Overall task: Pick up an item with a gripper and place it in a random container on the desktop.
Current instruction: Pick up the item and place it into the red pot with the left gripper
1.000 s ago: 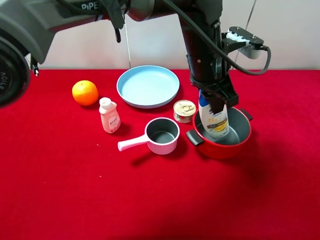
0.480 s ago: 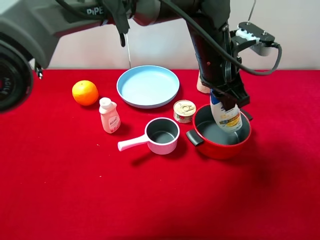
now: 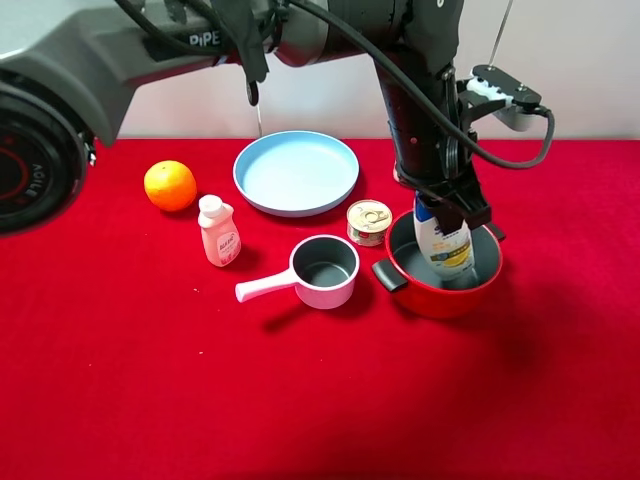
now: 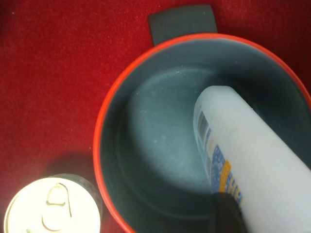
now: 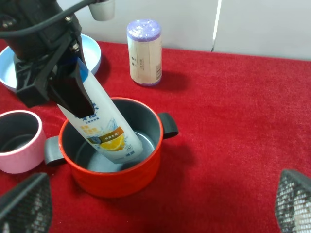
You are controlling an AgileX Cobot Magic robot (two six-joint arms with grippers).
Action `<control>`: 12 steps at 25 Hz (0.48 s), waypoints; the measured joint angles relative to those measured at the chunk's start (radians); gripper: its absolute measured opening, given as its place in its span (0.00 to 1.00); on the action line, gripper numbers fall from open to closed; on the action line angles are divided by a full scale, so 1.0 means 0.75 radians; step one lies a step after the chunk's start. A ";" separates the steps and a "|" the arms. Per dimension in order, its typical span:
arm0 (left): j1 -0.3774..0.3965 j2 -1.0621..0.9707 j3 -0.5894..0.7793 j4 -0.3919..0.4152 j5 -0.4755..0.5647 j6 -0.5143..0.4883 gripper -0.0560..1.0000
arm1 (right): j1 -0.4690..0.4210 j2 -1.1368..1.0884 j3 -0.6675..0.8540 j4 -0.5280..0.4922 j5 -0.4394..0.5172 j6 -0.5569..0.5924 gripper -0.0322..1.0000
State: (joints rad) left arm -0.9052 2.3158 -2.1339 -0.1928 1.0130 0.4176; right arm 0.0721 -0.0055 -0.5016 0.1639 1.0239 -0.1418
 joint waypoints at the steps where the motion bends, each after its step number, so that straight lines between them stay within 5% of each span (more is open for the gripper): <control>1: 0.000 0.000 0.000 0.002 0.006 0.000 0.40 | 0.000 0.000 0.000 0.000 0.000 0.000 0.70; 12: 0.000 0.000 0.000 0.056 0.021 0.000 0.40 | 0.000 0.000 0.000 0.000 0.000 0.000 0.70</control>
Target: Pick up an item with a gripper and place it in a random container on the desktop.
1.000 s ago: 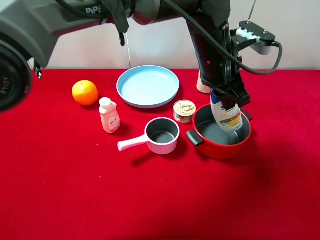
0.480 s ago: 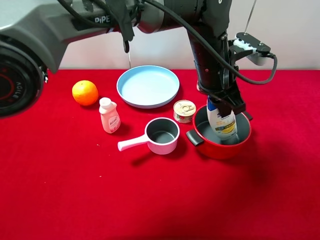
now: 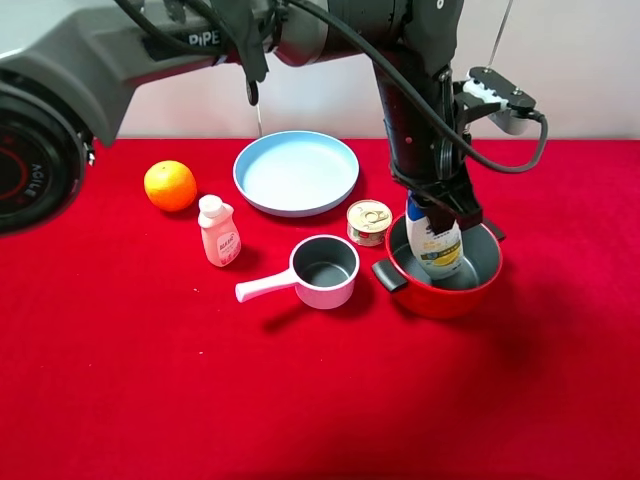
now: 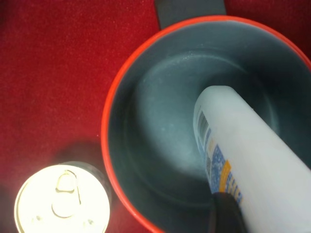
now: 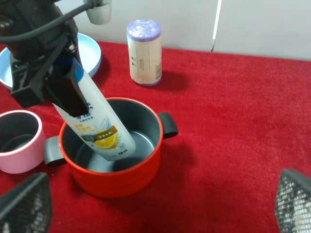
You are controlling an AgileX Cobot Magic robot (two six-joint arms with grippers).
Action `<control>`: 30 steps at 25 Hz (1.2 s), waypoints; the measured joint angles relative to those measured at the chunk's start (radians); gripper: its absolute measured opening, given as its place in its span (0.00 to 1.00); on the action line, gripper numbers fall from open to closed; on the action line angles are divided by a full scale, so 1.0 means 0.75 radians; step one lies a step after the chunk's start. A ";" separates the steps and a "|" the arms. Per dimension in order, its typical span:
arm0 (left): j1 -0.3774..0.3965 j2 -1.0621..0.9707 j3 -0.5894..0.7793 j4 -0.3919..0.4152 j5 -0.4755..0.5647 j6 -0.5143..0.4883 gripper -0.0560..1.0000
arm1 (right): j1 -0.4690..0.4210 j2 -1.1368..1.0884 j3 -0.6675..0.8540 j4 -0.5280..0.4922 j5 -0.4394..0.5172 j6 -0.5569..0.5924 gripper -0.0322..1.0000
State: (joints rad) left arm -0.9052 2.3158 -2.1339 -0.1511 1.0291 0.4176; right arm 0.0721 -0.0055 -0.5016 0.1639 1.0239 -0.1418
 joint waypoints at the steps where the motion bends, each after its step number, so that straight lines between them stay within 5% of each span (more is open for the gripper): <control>1: 0.000 0.000 0.000 0.009 0.005 0.000 0.40 | 0.000 0.000 0.000 0.000 0.000 0.000 0.70; 12: 0.000 0.000 0.000 0.038 0.045 0.003 0.44 | 0.000 0.000 0.000 0.000 0.000 0.000 0.70; 25: 0.000 -0.003 0.000 0.037 0.042 0.026 0.82 | 0.000 0.000 0.000 0.000 0.000 0.000 0.70; 30: 0.000 -0.003 0.000 0.037 0.036 0.026 0.88 | 0.000 0.000 0.000 0.000 0.000 0.000 0.70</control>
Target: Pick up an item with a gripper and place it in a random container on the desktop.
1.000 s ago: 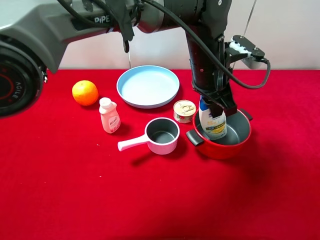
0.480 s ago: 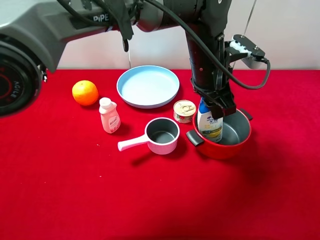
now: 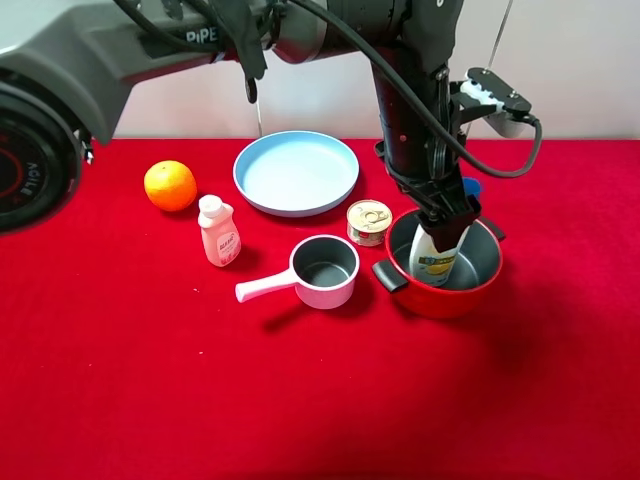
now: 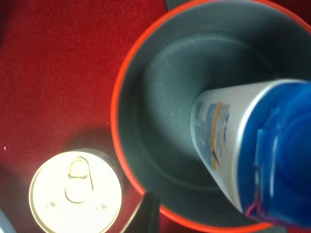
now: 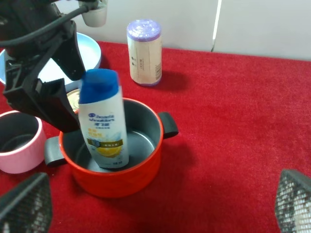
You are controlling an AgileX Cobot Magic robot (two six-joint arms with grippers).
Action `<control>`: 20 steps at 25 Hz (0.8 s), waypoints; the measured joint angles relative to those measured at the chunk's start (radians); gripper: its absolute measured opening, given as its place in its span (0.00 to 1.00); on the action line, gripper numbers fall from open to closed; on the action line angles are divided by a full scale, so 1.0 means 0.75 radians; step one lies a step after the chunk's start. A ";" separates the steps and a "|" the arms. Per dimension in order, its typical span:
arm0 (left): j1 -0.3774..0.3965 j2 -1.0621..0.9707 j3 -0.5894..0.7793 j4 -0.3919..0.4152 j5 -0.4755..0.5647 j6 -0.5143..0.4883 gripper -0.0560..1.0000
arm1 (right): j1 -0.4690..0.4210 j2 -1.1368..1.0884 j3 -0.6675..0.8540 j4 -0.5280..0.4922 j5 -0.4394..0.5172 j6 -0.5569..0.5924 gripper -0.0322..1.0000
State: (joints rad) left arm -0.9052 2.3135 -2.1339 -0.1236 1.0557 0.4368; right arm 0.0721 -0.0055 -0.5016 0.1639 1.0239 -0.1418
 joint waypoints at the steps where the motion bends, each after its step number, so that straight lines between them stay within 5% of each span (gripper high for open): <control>1: 0.000 0.000 0.000 0.000 0.000 0.000 0.89 | 0.000 0.000 0.000 0.000 0.000 0.000 0.70; 20: -0.001 -0.012 -0.001 0.029 0.064 -0.042 0.99 | 0.000 0.000 0.000 0.000 0.000 0.000 0.70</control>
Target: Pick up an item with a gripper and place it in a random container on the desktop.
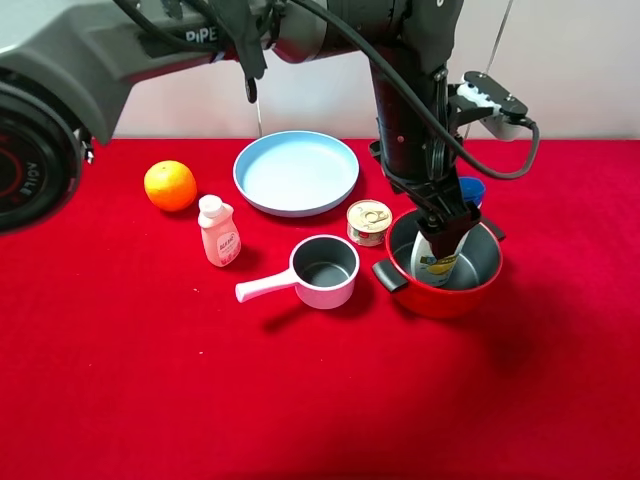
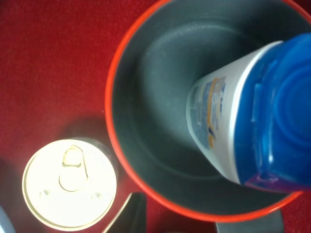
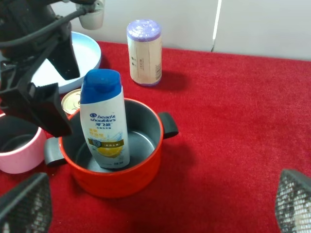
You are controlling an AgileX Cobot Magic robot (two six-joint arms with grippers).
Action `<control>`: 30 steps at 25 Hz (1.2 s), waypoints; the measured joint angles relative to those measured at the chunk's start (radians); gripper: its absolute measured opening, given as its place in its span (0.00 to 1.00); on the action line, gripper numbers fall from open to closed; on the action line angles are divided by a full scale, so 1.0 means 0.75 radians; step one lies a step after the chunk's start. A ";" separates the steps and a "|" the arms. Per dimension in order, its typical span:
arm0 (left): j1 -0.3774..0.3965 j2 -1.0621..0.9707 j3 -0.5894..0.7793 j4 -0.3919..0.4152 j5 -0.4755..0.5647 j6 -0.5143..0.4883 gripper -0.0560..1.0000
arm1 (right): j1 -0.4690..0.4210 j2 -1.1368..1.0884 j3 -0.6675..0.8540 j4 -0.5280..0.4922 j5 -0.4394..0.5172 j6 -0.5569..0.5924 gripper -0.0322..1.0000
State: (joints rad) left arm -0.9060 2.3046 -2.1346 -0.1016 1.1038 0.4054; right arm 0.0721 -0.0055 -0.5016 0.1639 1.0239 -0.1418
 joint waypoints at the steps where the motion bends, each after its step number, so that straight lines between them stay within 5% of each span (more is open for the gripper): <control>1: 0.000 -0.011 0.000 0.014 0.015 -0.018 0.99 | 0.000 0.000 0.000 0.000 0.000 0.000 0.70; 12: -0.001 -0.300 0.004 0.143 0.096 -0.279 0.99 | 0.000 0.000 0.000 0.000 0.000 0.000 0.70; 18: -0.001 -0.435 0.065 0.148 0.097 -0.310 0.99 | 0.000 0.000 0.000 0.000 0.000 0.000 0.70; 30: -0.001 -0.872 0.620 0.212 0.096 -0.315 0.99 | 0.000 0.000 0.000 0.000 0.000 0.000 0.70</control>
State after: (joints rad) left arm -0.9070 1.6507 -1.6697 0.0571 1.1758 0.1691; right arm 0.0721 -0.0055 -0.5016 0.1639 1.0239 -0.1418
